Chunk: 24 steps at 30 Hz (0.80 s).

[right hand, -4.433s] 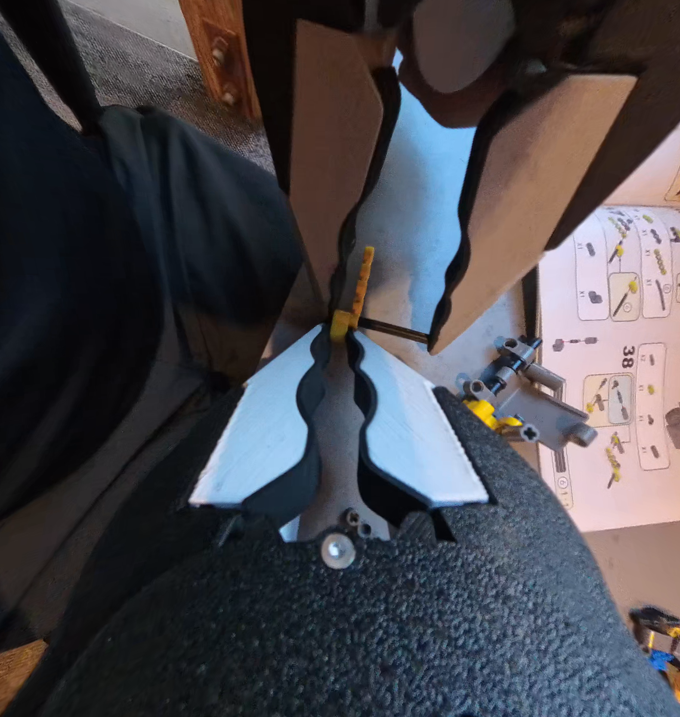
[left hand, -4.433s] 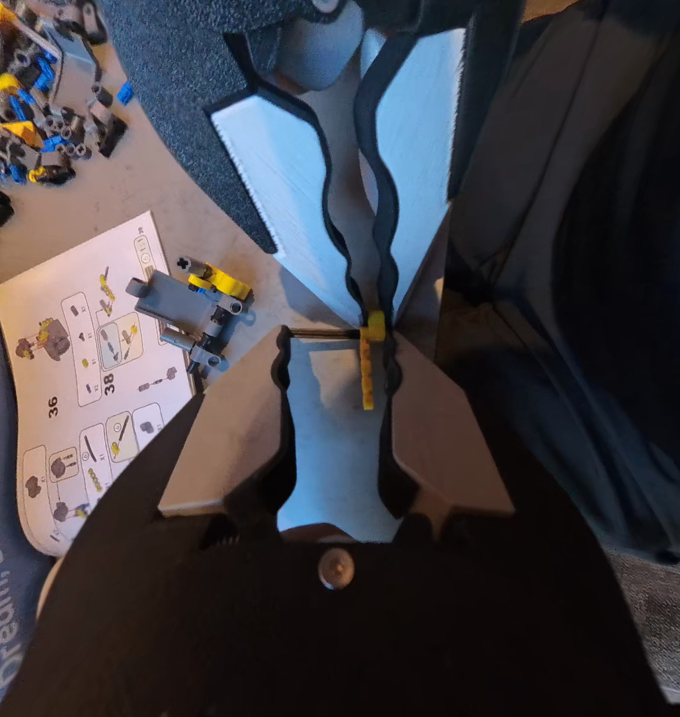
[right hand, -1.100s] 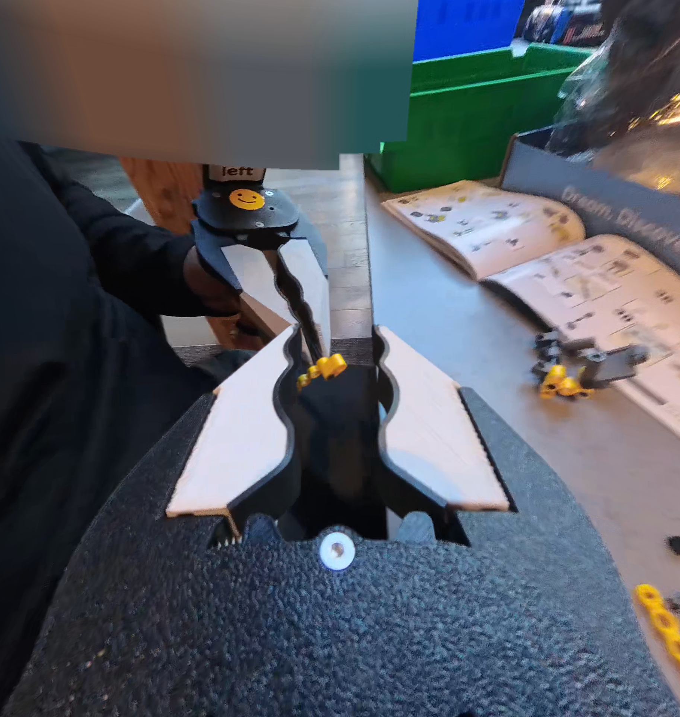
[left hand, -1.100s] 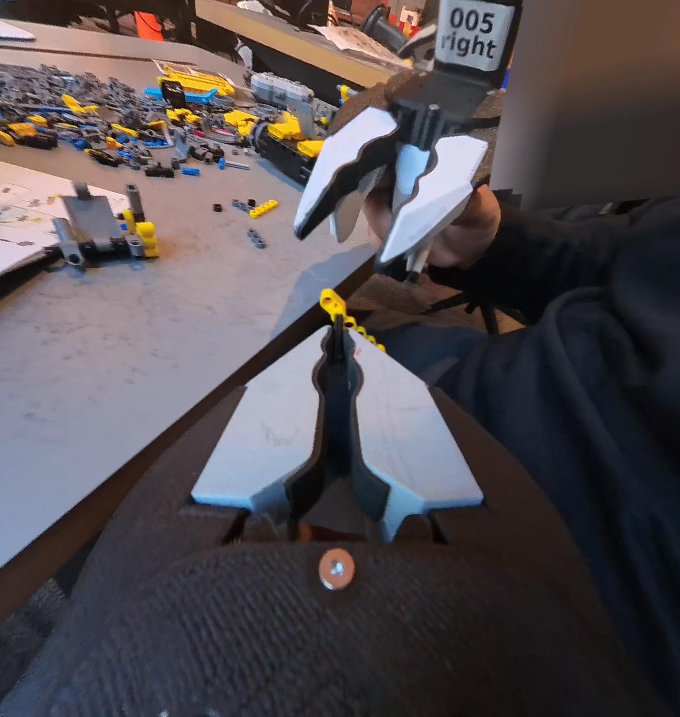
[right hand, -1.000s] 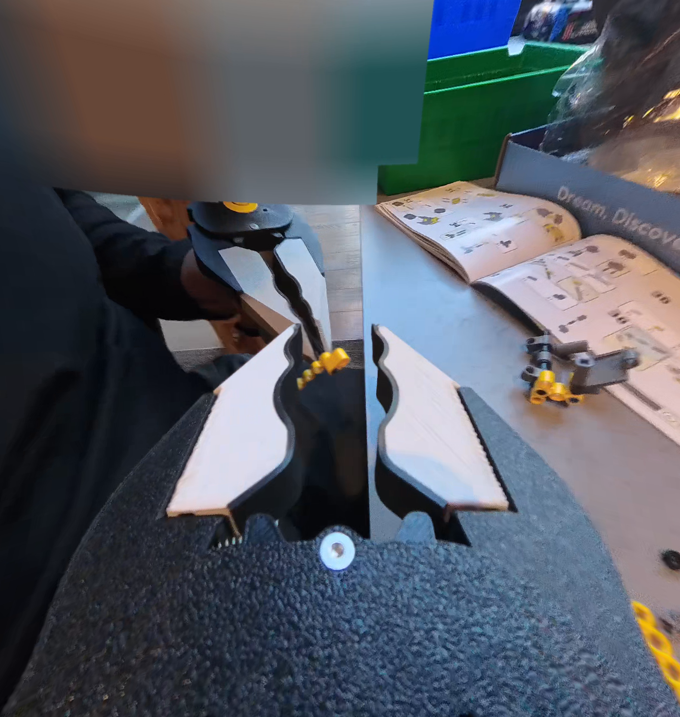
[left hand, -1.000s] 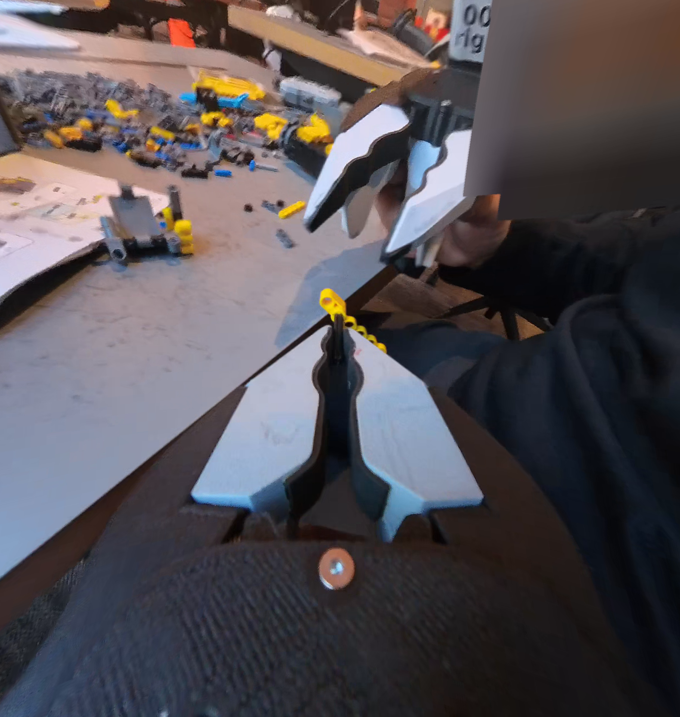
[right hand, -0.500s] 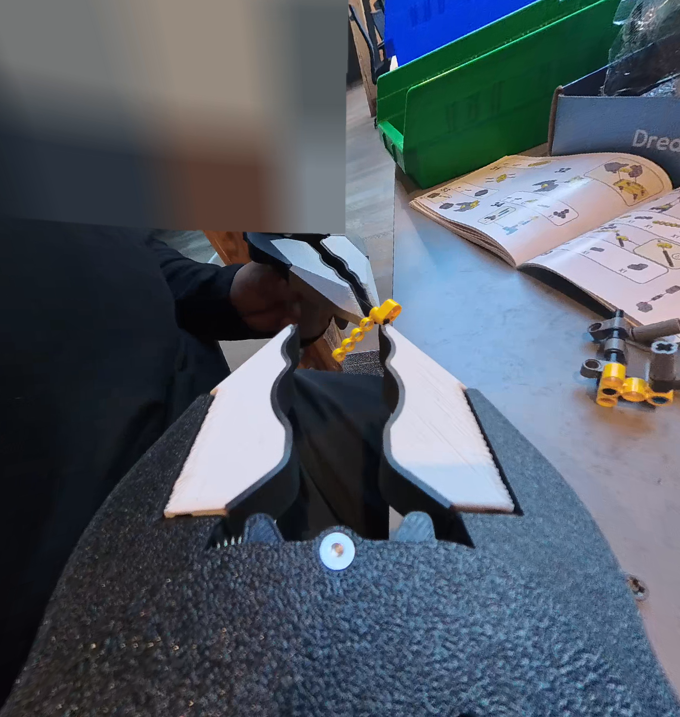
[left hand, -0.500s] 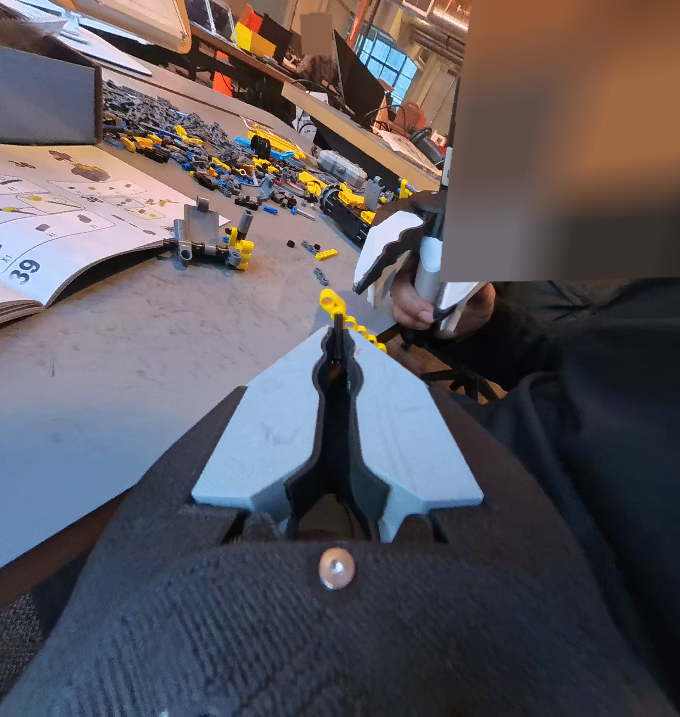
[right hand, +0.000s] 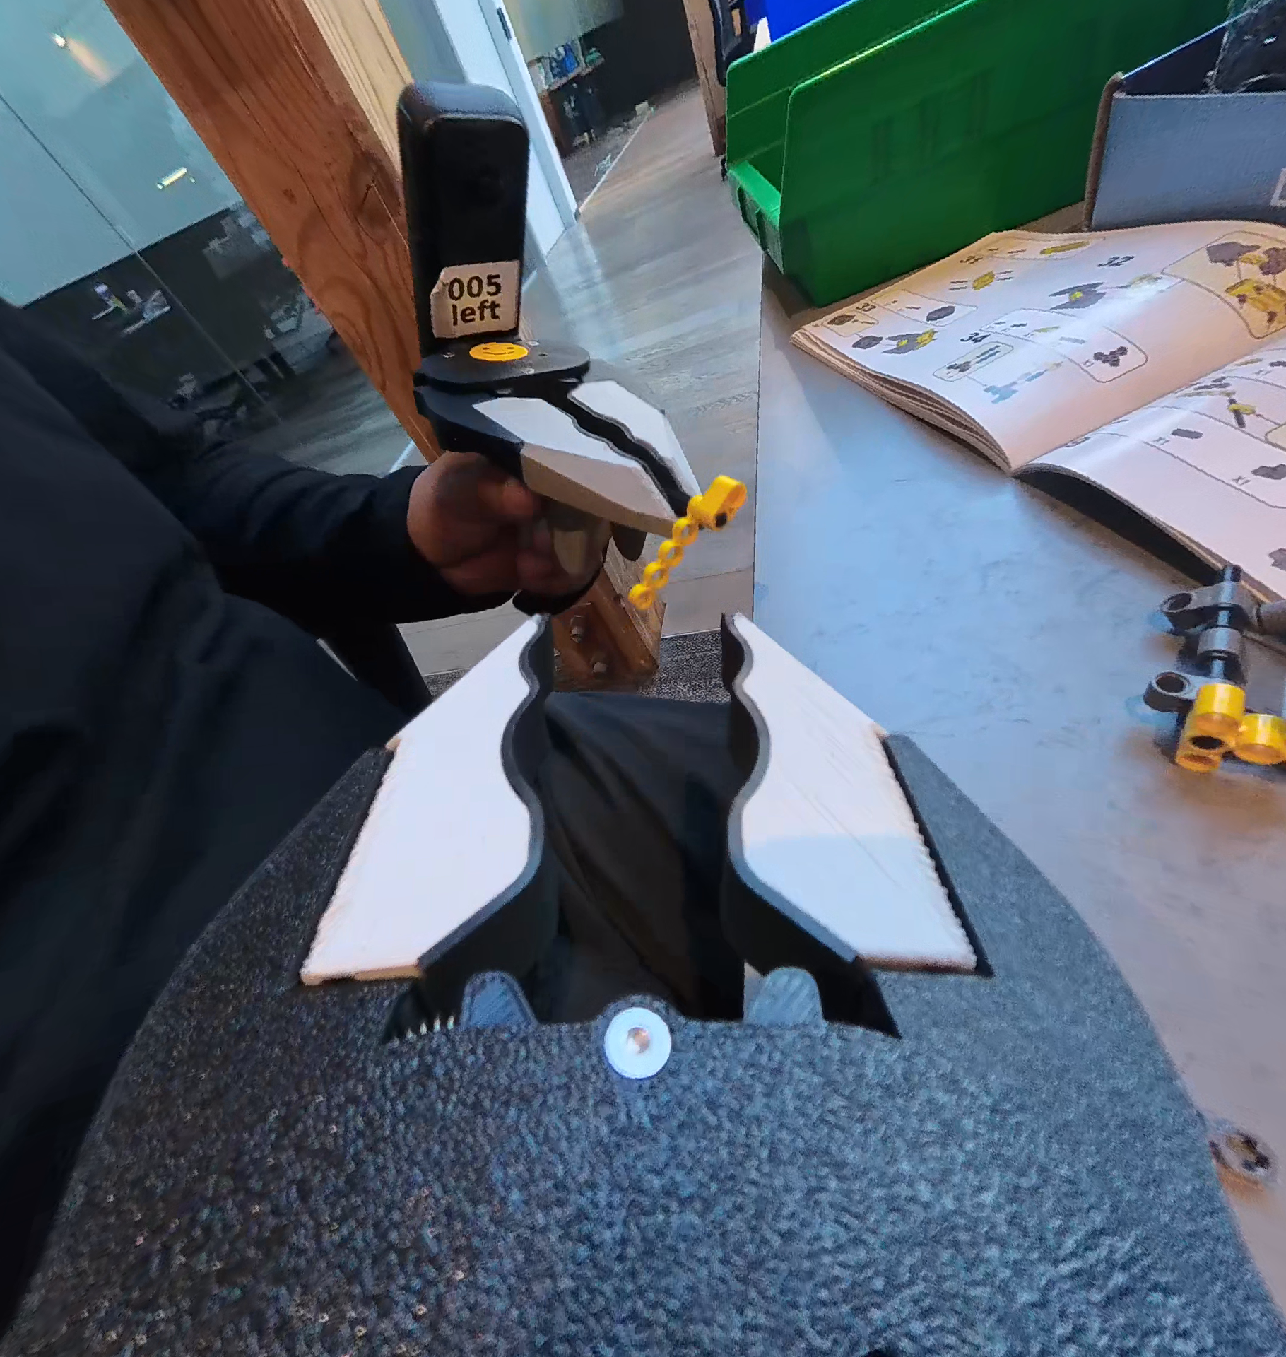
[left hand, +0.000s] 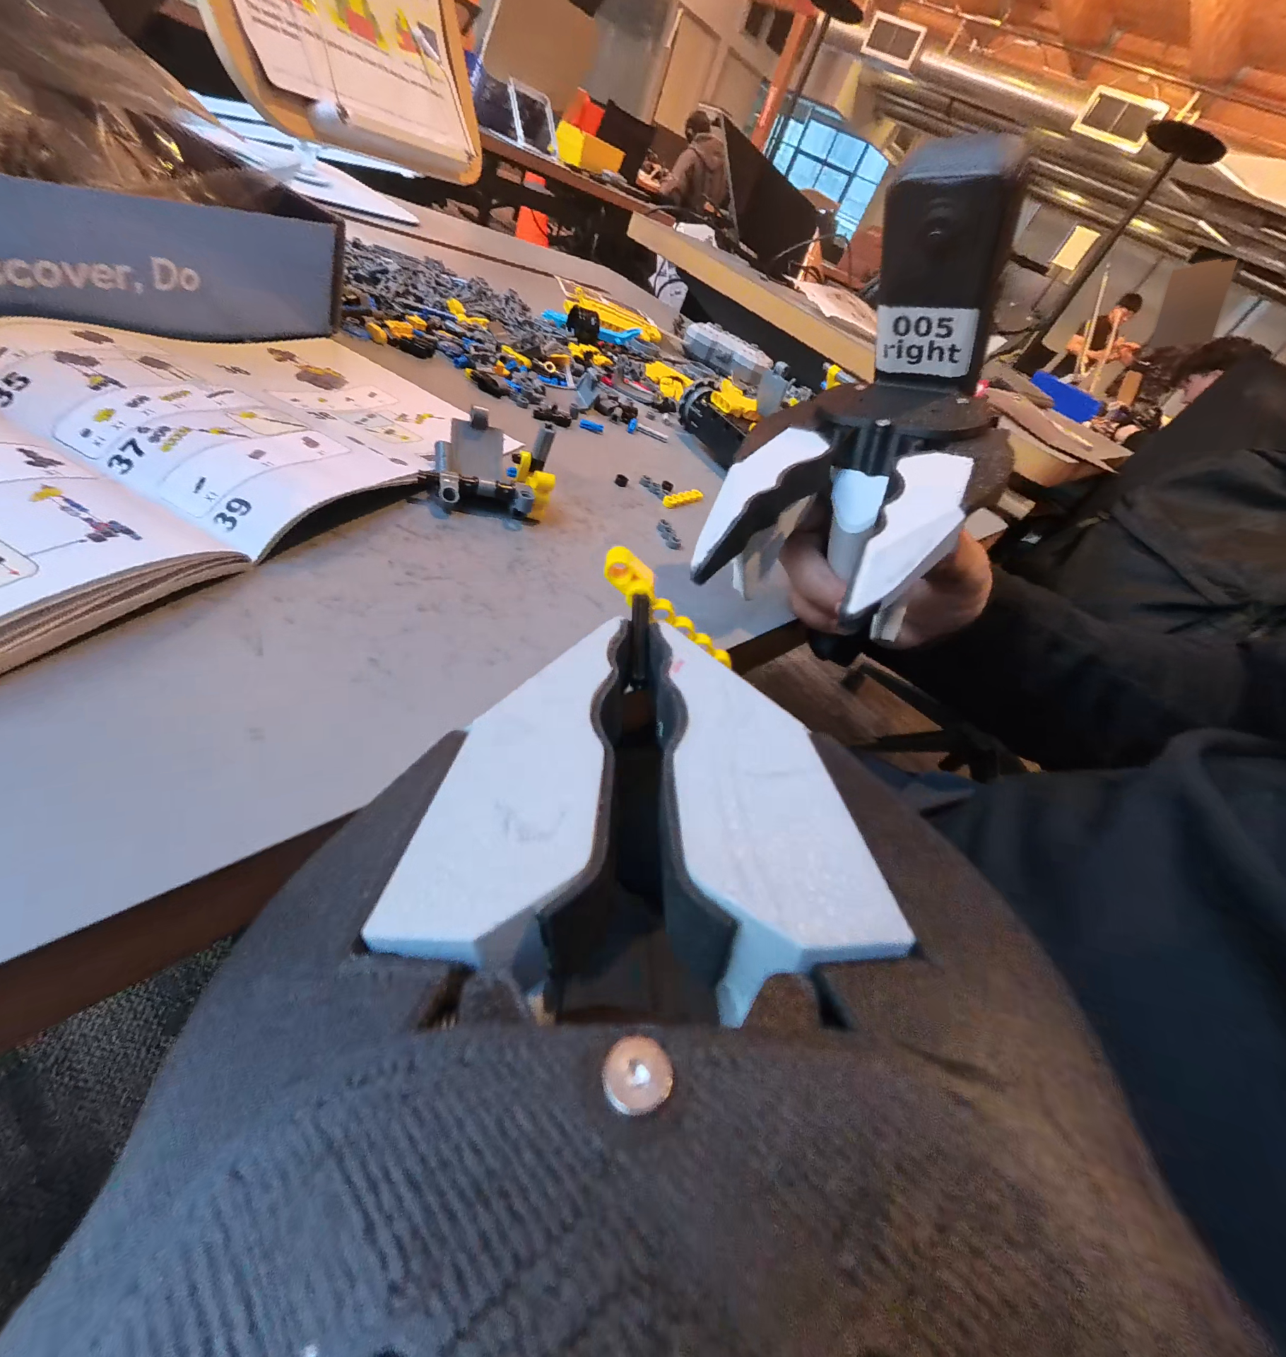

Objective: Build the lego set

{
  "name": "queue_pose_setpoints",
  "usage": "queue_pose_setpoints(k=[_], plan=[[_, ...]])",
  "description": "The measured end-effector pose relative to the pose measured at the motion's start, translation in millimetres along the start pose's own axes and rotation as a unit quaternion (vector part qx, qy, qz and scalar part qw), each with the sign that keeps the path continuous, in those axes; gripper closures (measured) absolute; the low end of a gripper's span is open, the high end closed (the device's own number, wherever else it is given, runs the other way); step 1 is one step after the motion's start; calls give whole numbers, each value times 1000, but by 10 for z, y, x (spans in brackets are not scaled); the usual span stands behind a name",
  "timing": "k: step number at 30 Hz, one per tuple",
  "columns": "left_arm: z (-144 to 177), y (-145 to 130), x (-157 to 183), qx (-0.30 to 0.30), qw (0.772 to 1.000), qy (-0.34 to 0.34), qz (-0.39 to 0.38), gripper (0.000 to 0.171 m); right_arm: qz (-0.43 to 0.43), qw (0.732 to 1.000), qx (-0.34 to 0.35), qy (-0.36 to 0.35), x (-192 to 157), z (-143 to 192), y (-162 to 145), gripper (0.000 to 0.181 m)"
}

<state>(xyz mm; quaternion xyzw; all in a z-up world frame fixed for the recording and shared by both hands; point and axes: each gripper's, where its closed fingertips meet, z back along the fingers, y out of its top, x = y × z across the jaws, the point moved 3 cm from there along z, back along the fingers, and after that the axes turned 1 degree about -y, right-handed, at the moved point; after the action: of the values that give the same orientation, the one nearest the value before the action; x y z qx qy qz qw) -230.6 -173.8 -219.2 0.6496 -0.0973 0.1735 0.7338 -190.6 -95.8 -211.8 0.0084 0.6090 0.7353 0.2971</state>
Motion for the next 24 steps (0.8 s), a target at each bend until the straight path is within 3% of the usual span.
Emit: queue_pose_setpoints(k=[12,17,21,24], plan=[[5,2,187,6,998,-56,10,169,-2,1000,-7,7,-42,-65,1,136],[-46,-39,302,-13,996,-90,-7,169,-46,996,40,62,-102,-80,162,137],[-61,-17,402,-8,992,-126,-12,169,-98,990,29,100,-68,-77,161,143],[-91,-28,430,-12,990,-141,-1,169,-92,989,18,114,-112,-78,131,153]])
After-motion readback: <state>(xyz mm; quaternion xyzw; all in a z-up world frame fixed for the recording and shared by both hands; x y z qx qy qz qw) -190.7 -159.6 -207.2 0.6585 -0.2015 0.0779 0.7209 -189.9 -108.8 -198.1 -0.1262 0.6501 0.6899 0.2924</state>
